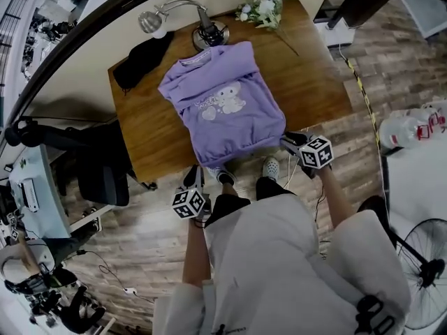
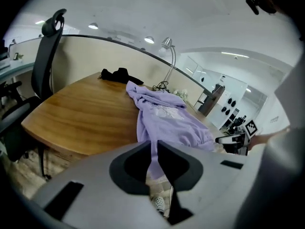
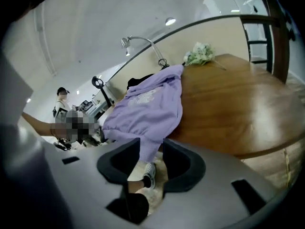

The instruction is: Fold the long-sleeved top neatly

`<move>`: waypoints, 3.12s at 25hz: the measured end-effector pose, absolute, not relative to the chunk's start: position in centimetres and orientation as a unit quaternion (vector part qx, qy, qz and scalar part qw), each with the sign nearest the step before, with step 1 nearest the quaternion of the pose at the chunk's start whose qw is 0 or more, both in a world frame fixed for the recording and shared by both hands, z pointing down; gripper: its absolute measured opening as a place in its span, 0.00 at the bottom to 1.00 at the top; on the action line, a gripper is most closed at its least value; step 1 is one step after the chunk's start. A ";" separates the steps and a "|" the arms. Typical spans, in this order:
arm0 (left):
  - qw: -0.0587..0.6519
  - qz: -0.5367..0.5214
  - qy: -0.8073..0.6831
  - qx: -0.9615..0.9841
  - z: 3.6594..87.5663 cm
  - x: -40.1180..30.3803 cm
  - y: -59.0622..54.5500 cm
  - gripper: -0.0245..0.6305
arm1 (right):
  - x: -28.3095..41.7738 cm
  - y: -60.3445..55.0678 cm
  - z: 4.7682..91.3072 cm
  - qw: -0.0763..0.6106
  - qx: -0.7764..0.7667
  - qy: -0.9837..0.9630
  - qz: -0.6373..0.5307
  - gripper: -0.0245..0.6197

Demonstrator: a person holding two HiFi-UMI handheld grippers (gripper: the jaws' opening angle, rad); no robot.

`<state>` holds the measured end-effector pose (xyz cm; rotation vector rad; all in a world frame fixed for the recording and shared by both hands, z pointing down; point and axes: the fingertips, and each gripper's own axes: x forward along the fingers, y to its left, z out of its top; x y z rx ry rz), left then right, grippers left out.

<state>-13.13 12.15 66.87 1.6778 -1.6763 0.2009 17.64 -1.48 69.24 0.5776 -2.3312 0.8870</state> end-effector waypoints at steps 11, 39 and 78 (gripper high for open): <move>0.446 0.042 -0.618 0.646 72.2 -8.5 13.2 0.39 | 16.7 0.2 73.7 0.197 0.165 -0.808 0.530 0.47; 0.384 0.045 -0.593 0.706 67.2 -4.6 16.6 0.12 | 20.2 3.4 66.0 0.128 0.085 -0.876 0.457 0.07; 0.291 -0.024 -0.608 0.739 54.8 -8.7 10.6 0.13 | 15.2 -4.1 54.3 0.063 0.018 -0.925 0.374 0.07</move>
